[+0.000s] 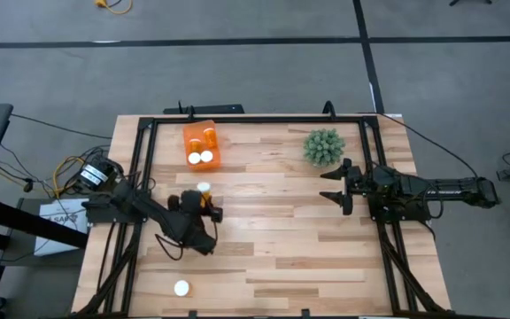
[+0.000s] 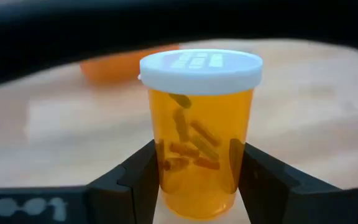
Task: Pick and place pill bottles into a basket
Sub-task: Put the orange pill bottle into the orange container
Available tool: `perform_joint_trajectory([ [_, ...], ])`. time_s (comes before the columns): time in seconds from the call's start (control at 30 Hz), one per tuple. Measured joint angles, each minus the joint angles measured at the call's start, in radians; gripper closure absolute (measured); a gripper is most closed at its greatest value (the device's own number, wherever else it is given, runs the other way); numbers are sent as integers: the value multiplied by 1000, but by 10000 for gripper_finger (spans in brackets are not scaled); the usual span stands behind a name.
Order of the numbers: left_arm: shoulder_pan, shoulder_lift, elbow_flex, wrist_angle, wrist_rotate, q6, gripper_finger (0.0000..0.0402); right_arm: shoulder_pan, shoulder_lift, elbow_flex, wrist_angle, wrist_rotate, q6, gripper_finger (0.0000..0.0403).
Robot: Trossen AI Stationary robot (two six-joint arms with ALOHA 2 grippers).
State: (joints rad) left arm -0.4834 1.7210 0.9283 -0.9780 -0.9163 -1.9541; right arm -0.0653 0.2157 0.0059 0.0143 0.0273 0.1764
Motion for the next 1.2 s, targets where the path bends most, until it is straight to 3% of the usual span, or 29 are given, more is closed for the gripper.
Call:
perform_joint_trajectory([
  [0.27, 139, -1, -2, -185, -293, 0, 233, 0, 0, 0, 0, 0, 0, 92],
  [0.6, 367, -2, -64, -164, -480, -1, 233, 0, 0, 0, 0, 0, 0, 92],
  [0.87, 464, -2, -64, -2, -539, 116, 232, 0, 0, 0, 0, 0, 0, 92],
  [1.2, 595, -2, -64, 346, -449, 526, 232, 0, 0, 0, 0, 0, 0, 92],
])
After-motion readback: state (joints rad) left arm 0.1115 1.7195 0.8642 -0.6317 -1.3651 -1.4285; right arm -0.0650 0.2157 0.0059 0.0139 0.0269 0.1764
